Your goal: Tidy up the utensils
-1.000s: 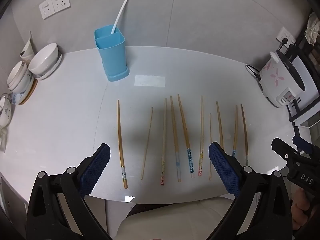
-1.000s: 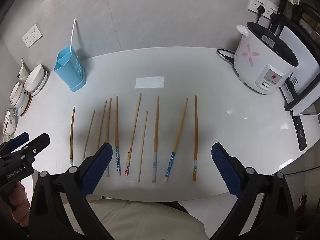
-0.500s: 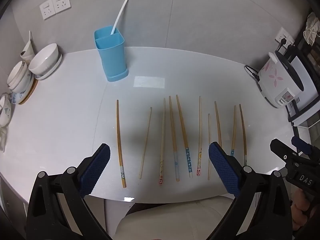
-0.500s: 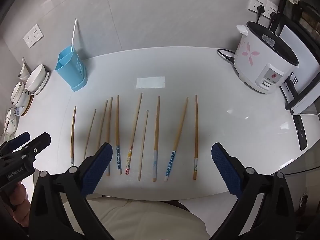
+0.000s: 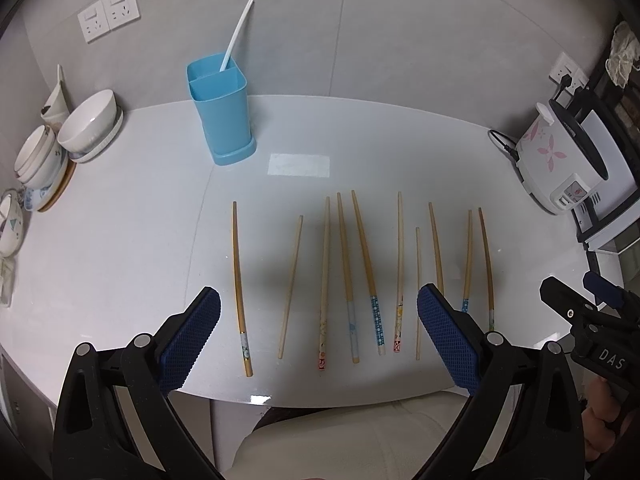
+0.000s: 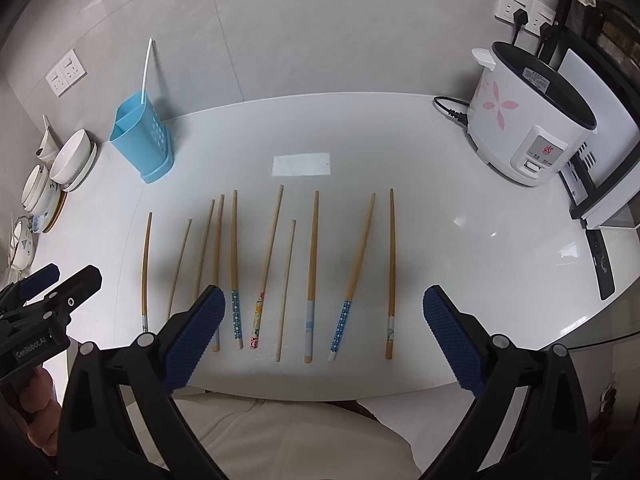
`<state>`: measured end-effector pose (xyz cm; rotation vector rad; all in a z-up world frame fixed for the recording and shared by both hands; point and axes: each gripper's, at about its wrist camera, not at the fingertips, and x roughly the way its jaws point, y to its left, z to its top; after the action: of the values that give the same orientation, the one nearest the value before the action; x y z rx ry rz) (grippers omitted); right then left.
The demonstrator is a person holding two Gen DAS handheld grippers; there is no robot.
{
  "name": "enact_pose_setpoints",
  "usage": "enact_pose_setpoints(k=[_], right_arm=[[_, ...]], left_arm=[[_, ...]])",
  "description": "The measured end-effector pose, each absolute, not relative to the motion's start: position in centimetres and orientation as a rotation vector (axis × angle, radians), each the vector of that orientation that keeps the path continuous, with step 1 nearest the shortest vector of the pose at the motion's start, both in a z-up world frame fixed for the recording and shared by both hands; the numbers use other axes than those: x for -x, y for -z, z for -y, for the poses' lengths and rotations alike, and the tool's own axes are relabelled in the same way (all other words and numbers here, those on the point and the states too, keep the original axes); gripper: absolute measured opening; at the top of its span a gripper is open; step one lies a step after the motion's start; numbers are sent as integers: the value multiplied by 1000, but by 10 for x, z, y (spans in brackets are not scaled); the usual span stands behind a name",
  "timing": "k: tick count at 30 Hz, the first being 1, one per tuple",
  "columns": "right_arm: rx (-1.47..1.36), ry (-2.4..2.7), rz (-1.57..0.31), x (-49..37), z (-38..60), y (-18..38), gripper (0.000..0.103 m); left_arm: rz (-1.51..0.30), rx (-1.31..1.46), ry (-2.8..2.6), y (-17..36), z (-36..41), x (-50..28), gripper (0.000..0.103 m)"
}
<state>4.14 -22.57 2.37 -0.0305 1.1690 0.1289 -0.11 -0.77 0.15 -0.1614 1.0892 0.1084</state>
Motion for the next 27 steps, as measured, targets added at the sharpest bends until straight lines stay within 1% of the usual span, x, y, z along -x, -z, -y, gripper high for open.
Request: enact_pose_setpoints(k=[27], right_arm=[[25,-127,-1175,-47,228,-21,95]], left_arm=[[-1090,149,-96,2,11,-2,97]])
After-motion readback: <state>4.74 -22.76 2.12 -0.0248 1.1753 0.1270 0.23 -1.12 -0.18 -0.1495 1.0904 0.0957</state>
